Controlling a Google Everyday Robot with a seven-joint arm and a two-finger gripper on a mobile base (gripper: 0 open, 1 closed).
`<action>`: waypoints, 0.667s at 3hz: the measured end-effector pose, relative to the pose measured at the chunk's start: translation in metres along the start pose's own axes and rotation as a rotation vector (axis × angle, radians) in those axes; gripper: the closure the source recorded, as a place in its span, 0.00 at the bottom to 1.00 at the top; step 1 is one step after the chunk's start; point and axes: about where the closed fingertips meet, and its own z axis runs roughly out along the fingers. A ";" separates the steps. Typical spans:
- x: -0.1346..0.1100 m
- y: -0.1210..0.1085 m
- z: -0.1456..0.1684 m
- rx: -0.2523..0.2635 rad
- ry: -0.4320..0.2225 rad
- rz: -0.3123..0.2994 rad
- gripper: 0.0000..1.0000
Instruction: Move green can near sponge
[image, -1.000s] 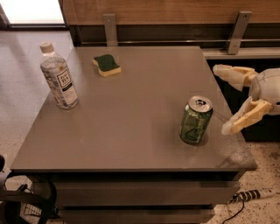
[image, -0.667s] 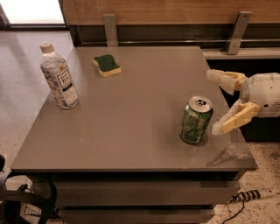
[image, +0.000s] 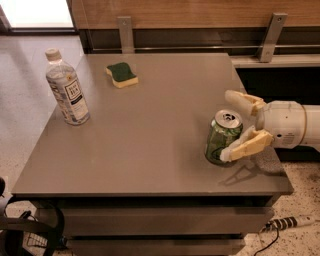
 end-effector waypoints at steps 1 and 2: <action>0.007 0.003 0.003 0.046 -0.050 -0.035 0.12; 0.007 0.004 0.004 0.055 -0.057 -0.057 0.35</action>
Offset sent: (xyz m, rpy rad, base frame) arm -0.0024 0.0030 -0.0081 0.0390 -0.0569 -0.0406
